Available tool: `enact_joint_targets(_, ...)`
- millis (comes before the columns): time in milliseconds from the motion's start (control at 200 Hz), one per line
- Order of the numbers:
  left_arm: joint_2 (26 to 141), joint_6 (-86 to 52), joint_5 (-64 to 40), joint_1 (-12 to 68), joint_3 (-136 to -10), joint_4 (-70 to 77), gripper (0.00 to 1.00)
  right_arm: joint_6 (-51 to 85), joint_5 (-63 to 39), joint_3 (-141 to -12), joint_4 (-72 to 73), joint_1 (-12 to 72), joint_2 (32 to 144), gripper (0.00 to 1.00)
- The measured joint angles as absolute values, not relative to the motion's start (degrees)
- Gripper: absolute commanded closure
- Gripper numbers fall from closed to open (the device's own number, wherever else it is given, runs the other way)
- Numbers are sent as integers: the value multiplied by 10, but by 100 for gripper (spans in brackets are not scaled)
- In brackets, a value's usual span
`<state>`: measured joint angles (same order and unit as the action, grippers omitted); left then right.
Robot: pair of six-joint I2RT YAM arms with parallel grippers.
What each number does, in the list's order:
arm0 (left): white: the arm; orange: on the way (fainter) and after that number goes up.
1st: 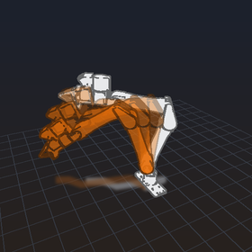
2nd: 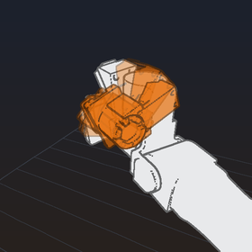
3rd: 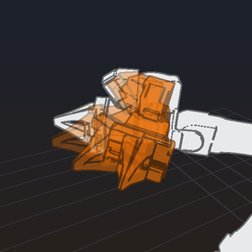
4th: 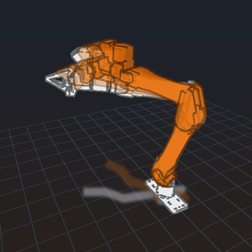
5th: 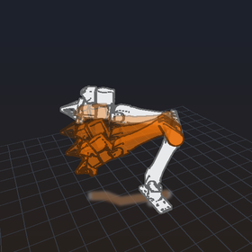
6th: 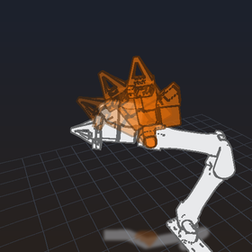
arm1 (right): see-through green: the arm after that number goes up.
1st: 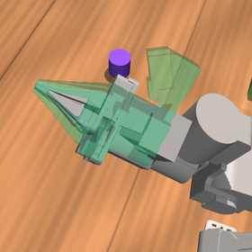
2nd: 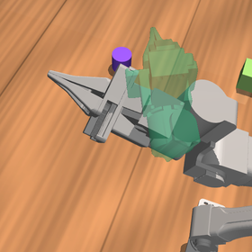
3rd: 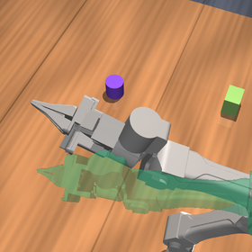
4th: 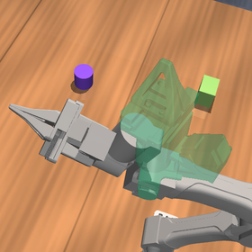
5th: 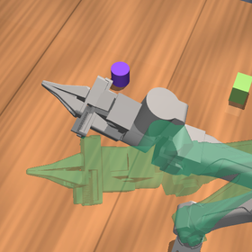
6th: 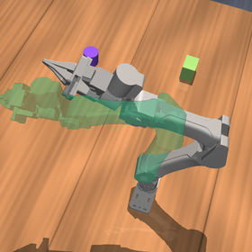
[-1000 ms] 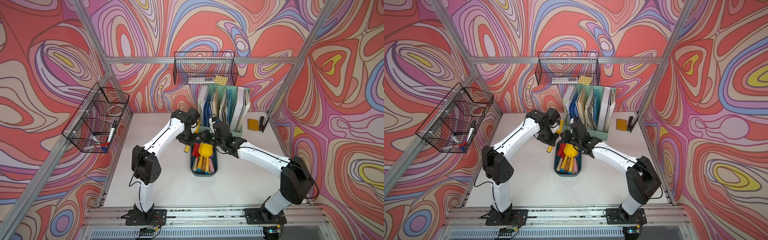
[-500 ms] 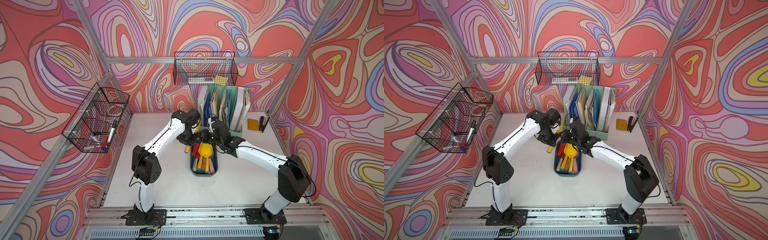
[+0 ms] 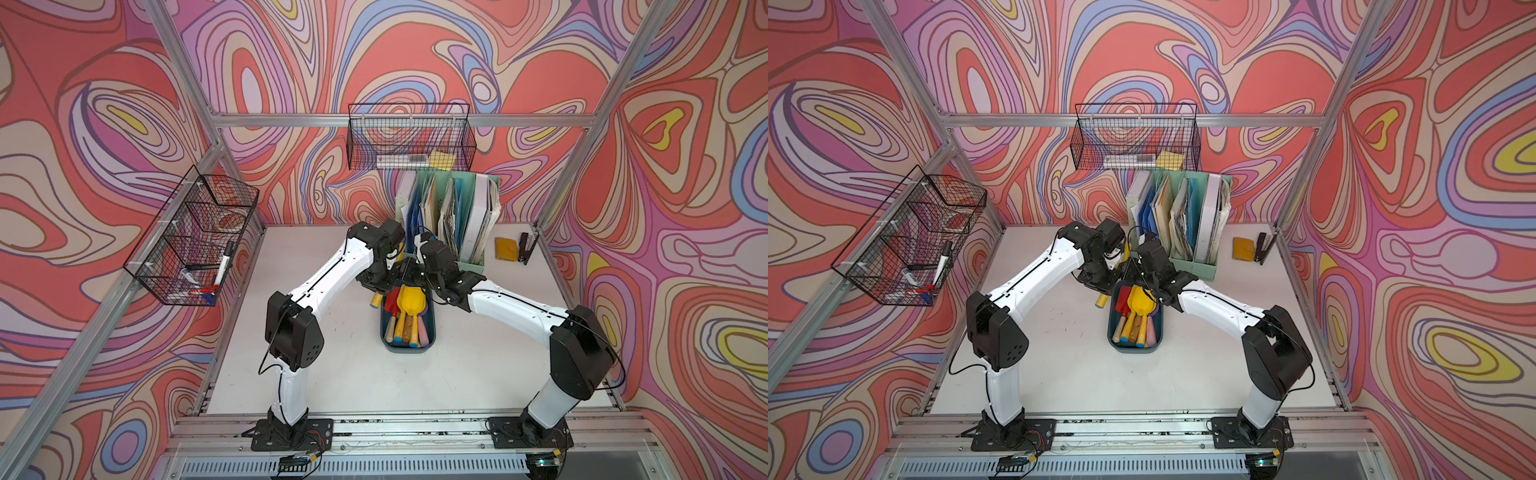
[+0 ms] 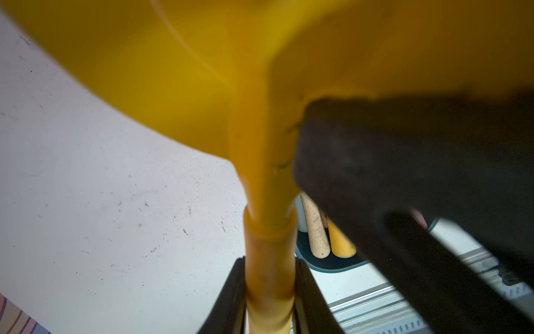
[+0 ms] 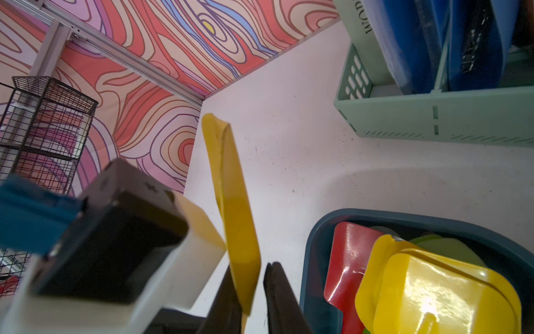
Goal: Put the shovel into the storage box
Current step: Place the shovel in the storage box.
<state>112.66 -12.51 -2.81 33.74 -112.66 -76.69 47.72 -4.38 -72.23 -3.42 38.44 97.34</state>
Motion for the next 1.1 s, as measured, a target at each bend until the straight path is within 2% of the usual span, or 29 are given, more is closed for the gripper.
enact_joint_targets(165, 1127, -125, -27, 340, -1125, -767, 100, 477, -32, -722, -41, 385, 977, 93)
enact_joint_targets(265, 1127, -128, -25, 343, -1125, -764, 100, 478, -25, -722, -46, 385, 977, 100)
enact_joint_targets(616, 1127, -131, -24, 344, -1124, -759, 100, 482, -18, -722, -48, 385, 977, 100)
enact_joint_targets(691, 1127, -132, -24, 345, -1124, -758, 80, 484, -17, -722, -48, 385, 977, 100)
enact_joint_targets(761, 1127, -133, -23, 345, -1124, -758, 73, 485, -16, -722, -48, 385, 977, 100)
enact_joint_targets(1102, 1127, -144, -15, 349, -1124, -758, 67, 496, -10, -722, -52, 385, 977, 100)
